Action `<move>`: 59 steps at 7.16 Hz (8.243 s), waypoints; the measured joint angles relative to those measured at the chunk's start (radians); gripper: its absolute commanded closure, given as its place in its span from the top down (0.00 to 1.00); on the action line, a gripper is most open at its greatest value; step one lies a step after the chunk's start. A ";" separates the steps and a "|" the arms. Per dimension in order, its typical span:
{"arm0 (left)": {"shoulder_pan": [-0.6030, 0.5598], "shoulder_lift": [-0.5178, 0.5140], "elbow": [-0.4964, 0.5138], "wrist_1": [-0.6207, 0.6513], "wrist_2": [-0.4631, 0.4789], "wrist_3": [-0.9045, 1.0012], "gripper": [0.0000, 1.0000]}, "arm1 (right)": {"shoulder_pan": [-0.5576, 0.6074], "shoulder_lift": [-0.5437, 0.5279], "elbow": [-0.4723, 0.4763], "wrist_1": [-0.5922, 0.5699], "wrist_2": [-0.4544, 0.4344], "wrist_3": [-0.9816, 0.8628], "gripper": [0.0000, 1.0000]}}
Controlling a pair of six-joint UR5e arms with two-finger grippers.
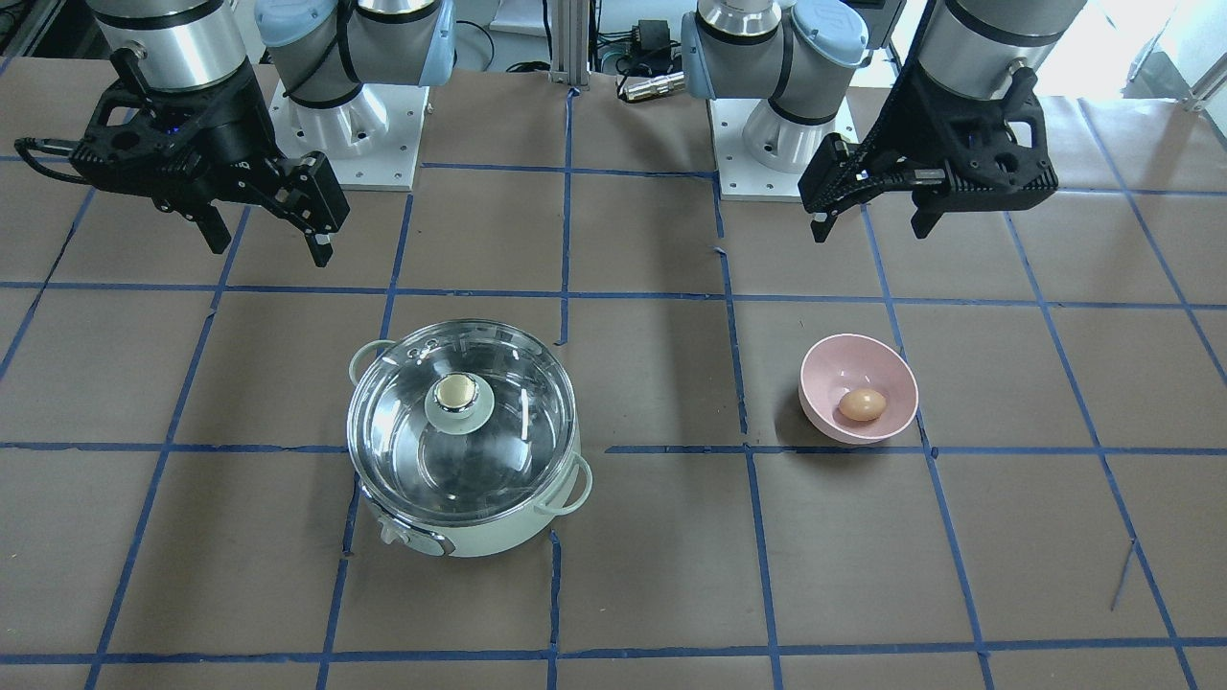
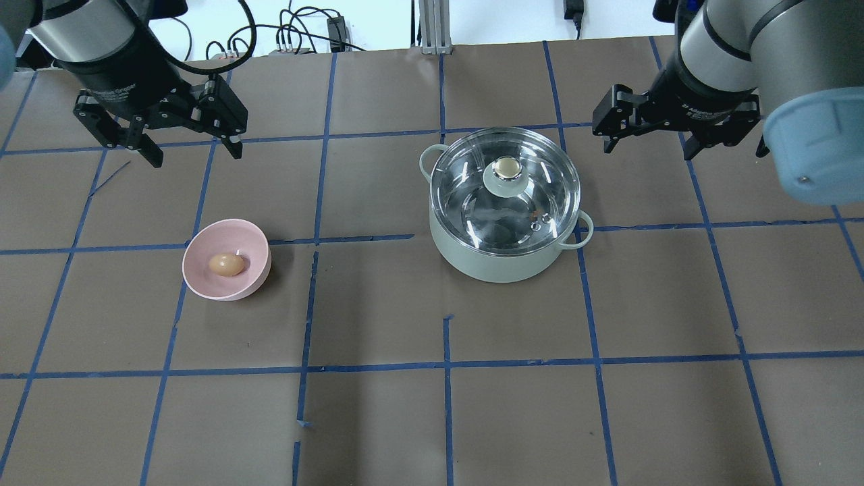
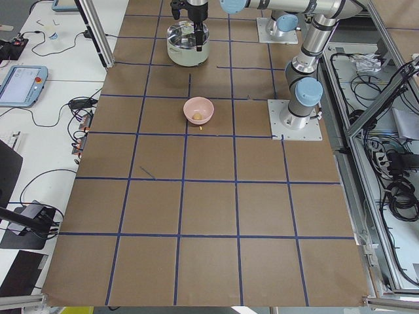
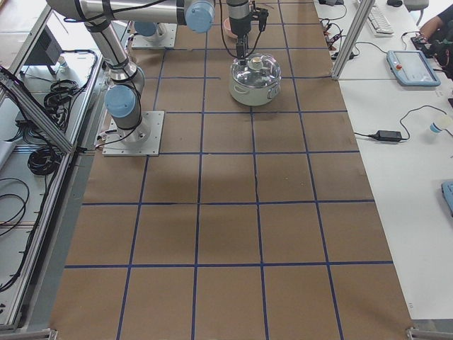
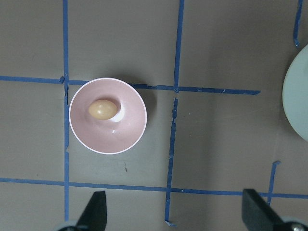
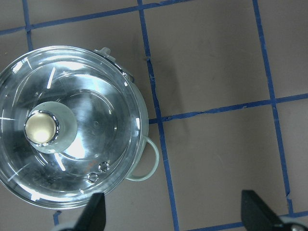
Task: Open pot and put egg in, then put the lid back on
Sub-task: 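Lower the left gripper to the egg while the right reaches the lid knob, then grasp the glass lid knob with the right gripper while the left descends, then lift the glass lid off the pot with the right gripper, moving it away, then close the left gripper around the egg inside the pink bowl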
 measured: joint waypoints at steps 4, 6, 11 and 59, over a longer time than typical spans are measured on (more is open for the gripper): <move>0.000 0.019 -0.065 0.009 0.004 0.016 1.00 | 0.031 0.052 0.004 -0.044 0.060 0.031 1.00; 0.015 0.021 -0.145 0.073 0.008 0.070 0.99 | 0.102 0.164 0.001 -0.203 0.083 0.127 0.99; 0.069 0.009 -0.331 0.267 0.011 0.360 0.96 | 0.160 0.303 0.005 -0.374 0.080 0.180 0.98; 0.231 -0.267 -0.601 0.843 -0.019 1.708 0.95 | -0.029 0.134 -0.154 0.080 0.015 0.013 0.35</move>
